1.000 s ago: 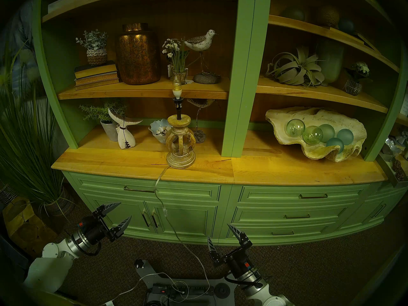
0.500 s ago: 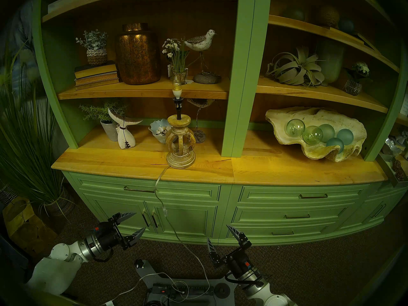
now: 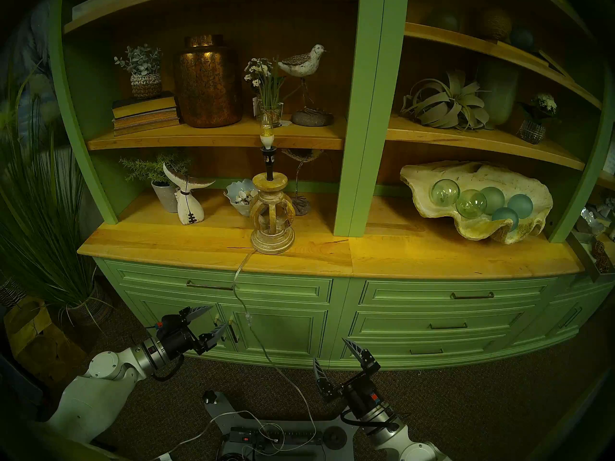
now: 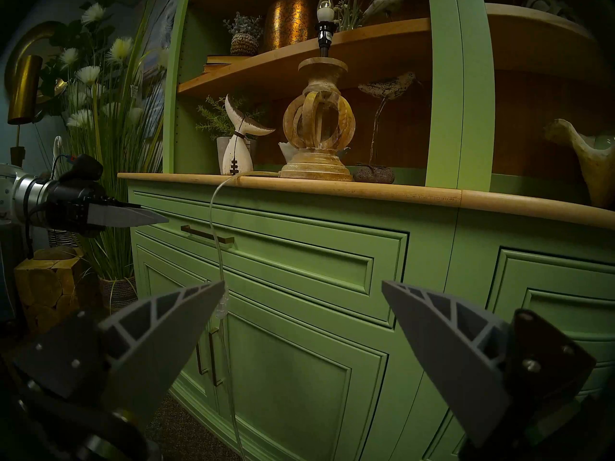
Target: Grab cable and switch light on
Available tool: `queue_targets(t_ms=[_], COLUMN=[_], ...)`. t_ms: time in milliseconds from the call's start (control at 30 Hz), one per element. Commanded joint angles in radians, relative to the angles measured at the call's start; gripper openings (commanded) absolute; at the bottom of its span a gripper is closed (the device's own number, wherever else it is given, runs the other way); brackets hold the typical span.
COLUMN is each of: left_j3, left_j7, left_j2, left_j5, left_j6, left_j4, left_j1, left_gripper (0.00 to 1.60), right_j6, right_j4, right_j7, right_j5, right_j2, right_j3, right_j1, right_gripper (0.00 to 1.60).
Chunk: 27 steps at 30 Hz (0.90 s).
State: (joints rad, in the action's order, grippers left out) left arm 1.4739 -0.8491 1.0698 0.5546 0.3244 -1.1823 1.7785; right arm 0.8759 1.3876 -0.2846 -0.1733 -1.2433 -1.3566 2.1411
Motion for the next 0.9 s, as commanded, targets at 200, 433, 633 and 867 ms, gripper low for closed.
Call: queue_targets(t_ms=[200,433,633,867], left_j3=[-0.001,0.024,0.012,-0.009], left_j7=[0.121,0.257,0.242,0.228], left_j2=[0.038,0.067,0.072,0.073], left_j5=[0.018,-0.001,0.017,0.017], left_j6=[-0.158,-0.184,-0.193,-0.220], left_j4=[-0.098,-0.170,-0.227,-0.300], left_j1=[0.039,0.068,0.070,0.090], left_gripper=[1.60,1.60,1.60,1.60], right_j6=[0.012,0.012,0.012,0.012], right_j4=[0.026,0.025,0.024,0.025], right_j7=[0.003,0.000,-0.001,-0.002], right_j5=[0.006,0.007,0.008,0.010], right_j2=[-0.009,-0.012,-0.014,-0.016], right_j3=[-0.006,-0.009,-0.011,-0.013], right_j1=[-0.007,-0.007,-0.007,-0.006], right_gripper=[1.60,1.60,1.60,1.60])
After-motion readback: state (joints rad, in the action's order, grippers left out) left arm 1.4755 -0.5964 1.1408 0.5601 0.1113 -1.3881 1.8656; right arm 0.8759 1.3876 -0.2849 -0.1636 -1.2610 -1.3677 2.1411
